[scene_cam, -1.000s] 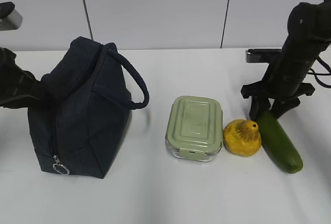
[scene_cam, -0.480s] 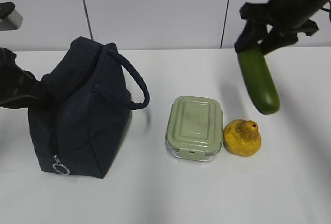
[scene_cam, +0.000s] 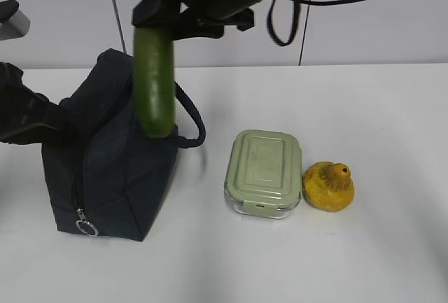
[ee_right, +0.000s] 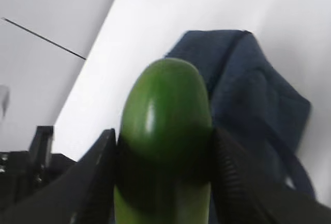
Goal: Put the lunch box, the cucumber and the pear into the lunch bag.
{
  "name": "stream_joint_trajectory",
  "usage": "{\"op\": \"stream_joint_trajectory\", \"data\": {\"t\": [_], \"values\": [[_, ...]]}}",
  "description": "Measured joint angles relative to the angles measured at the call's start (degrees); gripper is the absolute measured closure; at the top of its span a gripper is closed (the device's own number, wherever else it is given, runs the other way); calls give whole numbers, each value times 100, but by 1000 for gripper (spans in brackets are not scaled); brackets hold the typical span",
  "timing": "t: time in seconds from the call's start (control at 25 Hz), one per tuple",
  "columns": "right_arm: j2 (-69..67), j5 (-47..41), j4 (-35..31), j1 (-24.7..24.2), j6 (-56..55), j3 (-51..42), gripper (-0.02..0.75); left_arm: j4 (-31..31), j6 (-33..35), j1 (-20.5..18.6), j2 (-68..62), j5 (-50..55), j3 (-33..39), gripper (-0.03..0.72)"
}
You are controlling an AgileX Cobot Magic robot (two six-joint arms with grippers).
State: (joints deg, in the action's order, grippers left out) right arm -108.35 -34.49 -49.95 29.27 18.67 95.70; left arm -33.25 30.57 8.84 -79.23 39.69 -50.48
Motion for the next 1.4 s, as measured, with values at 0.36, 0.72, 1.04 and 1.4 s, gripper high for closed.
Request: {"op": "stream_joint_trajectory", "data": {"t": [0.36,0.72,1.04,1.4], "values": [[-483,596,-3280,185,2627,0,370,-59,0,0,0,53,0,685],[-683,758,-3651,195,3707,74,370,-226,0,0,0,77,0,685],[-928,488,-2058,195,3526,74,370,-266,0,0,0,91,0,685],[-928,-282,-78,207,2268,74,356,-506,0,0,0,85,0,685]]}}
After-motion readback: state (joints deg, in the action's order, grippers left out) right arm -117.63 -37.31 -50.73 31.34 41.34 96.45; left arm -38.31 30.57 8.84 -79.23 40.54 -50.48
